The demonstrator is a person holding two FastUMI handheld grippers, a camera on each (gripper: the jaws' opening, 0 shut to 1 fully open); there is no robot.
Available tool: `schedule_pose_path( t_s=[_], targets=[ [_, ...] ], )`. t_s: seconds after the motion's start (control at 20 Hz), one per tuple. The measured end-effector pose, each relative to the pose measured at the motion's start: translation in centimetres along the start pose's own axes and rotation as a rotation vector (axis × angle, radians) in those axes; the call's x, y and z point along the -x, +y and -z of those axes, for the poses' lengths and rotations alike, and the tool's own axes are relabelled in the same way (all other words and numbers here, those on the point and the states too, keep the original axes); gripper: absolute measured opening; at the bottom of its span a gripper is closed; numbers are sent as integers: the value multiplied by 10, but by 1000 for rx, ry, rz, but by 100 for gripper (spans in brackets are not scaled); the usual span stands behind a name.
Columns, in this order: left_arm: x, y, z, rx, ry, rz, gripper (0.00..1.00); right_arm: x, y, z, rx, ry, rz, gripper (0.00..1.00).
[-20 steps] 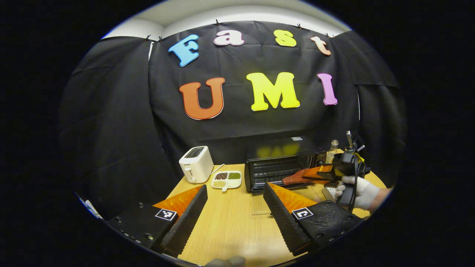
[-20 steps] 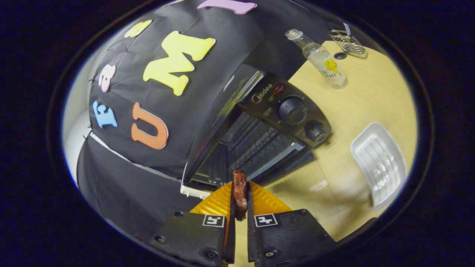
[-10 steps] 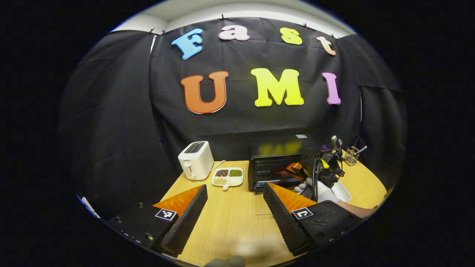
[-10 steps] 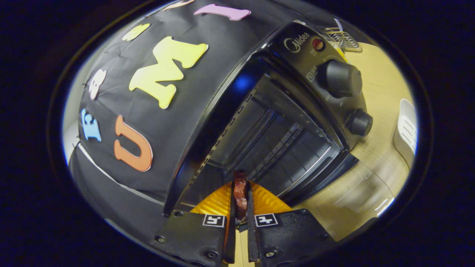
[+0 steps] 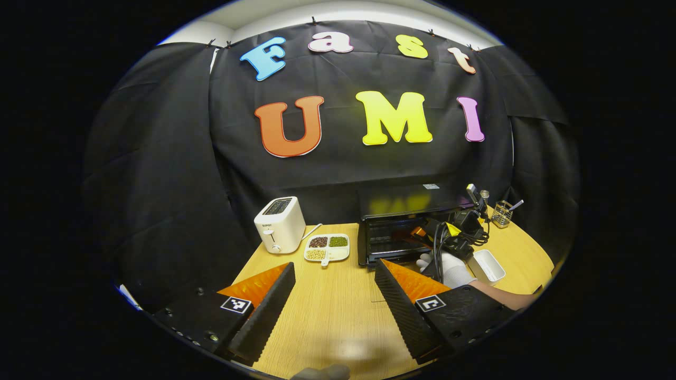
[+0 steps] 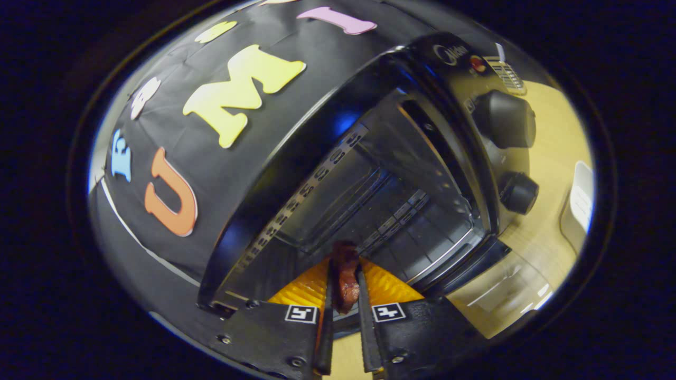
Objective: Open the electric oven with the left hand, put the food in, and close the electric oven.
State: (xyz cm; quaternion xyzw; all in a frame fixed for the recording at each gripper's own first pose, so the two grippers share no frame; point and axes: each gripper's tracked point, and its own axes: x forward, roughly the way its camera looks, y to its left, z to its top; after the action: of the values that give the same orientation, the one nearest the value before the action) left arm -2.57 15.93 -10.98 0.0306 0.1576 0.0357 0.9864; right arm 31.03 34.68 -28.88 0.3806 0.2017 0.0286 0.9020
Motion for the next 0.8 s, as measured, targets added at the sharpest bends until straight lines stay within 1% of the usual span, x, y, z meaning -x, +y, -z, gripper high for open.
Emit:
schedule_pose_path(
  t_s=[0.05, 0.1, 0.15, 0.2, 0.25, 0.3, 0.35, 0.45, 0.6, 0.7, 0.8],
  targets=[
    [0, -1, -1, -4, -2, 3, 97, 2, -5, 1, 51, 5, 25, 26],
    [0, -2, -1, -6, -3, 8, 97, 3, -8, 1, 100, 5, 38, 40],
    [1, -3, -2, -8, -6, 14, 97, 3, -9, 0, 150, -1, 47, 46],
    [1, -4, -2, -11, -8, 15, 97, 6, -10, -4, 209, -17, 59, 46],
    [1, -3, -1, -14, -9, 13, 97, 6, -10, -9, 271, -29, 73, 57],
    [1, -3, -1, -14, -10, 10, 97, 10, -11, -13, 338, -41, 81, 63],
    [2, -2, 1, -12, -8, 7, 97, 11, -11, -14, 385, -50, 81, 73],
    [4, -3, 0, -5, -9, 6, 97, 16, -9, -17, 448, -62, 70, 78],
    [6, -7, -2, -12, -22, 3, 97, 37, 1, -23, 523, -63, 39, 80],
    [10, -13, -7, -14, -39, 12, 97, 58, 10, -33, 592, -68, 18, 80],
    [14, -22, -16, -2, -65, 25, 97, 90, 25, -48, 652, -87, -30, 80]
  ],
)
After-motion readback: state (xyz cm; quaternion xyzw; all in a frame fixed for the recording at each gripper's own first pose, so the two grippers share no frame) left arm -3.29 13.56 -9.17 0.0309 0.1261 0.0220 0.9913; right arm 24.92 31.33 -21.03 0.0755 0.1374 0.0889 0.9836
